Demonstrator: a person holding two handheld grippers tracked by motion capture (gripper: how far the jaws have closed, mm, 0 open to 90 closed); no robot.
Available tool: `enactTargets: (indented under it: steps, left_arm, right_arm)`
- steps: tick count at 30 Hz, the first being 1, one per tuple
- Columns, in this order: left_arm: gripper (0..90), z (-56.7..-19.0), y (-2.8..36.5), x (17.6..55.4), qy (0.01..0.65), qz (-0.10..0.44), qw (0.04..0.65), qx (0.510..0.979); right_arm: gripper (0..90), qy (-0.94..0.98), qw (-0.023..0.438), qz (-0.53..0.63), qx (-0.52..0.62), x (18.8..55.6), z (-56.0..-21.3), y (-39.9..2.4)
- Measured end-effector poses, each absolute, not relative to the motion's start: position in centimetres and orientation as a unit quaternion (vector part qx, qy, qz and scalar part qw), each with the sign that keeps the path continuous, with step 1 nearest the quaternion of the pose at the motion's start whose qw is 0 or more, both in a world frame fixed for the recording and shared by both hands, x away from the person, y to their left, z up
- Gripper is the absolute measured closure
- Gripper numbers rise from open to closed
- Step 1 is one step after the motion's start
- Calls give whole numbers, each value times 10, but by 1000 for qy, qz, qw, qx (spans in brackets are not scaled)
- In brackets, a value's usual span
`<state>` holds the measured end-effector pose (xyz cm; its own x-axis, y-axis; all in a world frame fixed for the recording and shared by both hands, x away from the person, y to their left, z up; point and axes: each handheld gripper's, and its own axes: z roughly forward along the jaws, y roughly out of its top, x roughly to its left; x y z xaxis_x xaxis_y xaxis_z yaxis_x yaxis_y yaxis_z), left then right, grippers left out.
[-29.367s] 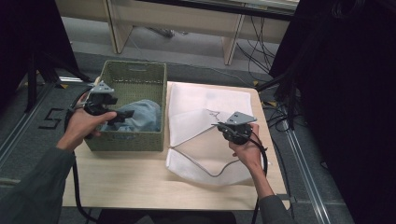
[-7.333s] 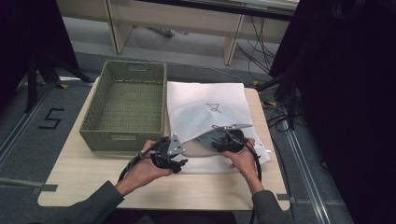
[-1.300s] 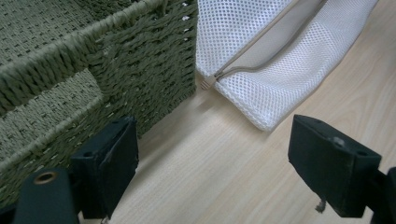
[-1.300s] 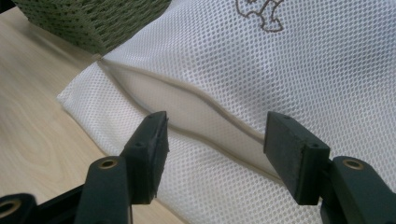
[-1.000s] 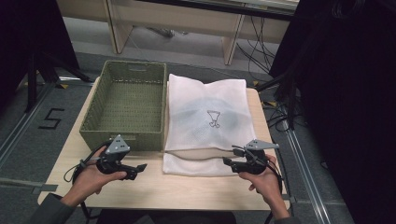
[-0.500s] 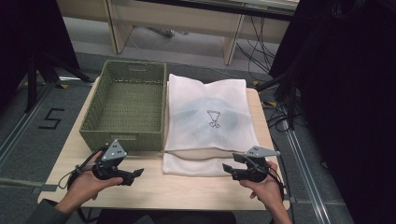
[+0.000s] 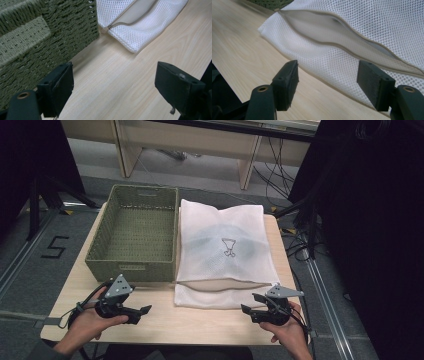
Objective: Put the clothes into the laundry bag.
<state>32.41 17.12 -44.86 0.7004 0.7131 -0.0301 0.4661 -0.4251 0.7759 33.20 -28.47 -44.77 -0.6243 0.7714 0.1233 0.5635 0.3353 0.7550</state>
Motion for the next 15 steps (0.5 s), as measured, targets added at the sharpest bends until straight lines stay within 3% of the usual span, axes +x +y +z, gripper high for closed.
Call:
enactTargets:
  steps: [8, 15]
  left_arm:
    - [155, -449, 172, 326, 353, 160, 396, 833]
    - [155, -450, 172, 327, 354, 157, 398, 832]
  right_arm:
    - [345, 809, 119, 398, 415, 332, -449, -284]
    - [343, 815, 138, 395, 400, 334, -450, -285]
